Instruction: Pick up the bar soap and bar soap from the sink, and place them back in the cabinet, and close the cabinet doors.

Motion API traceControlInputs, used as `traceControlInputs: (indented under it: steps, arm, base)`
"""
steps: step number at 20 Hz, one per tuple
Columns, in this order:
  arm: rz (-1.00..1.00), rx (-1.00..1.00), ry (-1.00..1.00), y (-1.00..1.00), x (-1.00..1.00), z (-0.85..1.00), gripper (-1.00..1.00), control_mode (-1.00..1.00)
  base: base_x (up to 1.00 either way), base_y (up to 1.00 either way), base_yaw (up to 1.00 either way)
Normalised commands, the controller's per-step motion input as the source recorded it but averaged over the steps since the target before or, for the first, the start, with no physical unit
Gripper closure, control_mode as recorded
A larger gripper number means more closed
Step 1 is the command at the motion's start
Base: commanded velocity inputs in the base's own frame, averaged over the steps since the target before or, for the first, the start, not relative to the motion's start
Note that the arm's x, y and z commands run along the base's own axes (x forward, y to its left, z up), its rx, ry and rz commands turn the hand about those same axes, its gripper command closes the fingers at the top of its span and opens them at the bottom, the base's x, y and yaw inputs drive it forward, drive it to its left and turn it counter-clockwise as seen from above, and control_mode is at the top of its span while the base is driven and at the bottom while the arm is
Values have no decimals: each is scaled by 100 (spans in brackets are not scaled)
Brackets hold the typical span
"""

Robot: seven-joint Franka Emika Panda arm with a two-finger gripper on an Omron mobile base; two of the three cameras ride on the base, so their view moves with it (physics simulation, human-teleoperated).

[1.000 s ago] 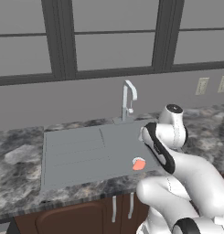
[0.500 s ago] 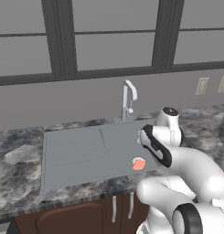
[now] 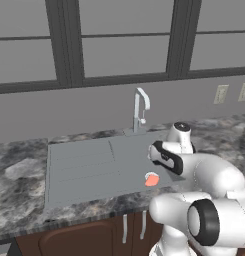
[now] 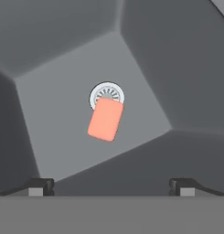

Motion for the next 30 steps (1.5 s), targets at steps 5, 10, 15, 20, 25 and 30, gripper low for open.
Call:
traceControlInputs:
  steps: [5,10,15,20,25,30]
  arm:
    - [0,0,0,0,23,-19,-100,-100]
    - [0,0,0,0,22,-20,-100,-100]
    - [0,0,0,0,19,-22,-100,-100]
    - [0,0,0,0,19,-22,-100,-100]
    - [0,0,1,0,18,-21,-100,-100]
    - [0,0,1,0,13,-24,-100,-100]
  base:
    - [0,0,0]
    - [0,0,0]
    - [0,0,0]
    - [0,0,0]
    - [0,0,0]
    - [0,0,0]
